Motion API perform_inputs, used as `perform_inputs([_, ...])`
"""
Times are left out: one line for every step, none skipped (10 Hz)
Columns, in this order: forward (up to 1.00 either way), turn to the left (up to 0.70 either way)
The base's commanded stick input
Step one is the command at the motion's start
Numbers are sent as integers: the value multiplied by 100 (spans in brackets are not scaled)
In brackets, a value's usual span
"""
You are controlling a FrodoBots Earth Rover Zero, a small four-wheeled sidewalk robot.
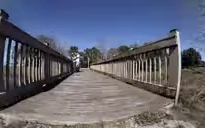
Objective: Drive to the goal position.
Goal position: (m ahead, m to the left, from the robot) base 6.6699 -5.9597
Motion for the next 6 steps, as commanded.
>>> perform_inputs([70,0])
perform_inputs([70,0])
perform_inputs([70,0])
perform_inputs([70,0])
perform_inputs([70,0])
perform_inputs([70,0])
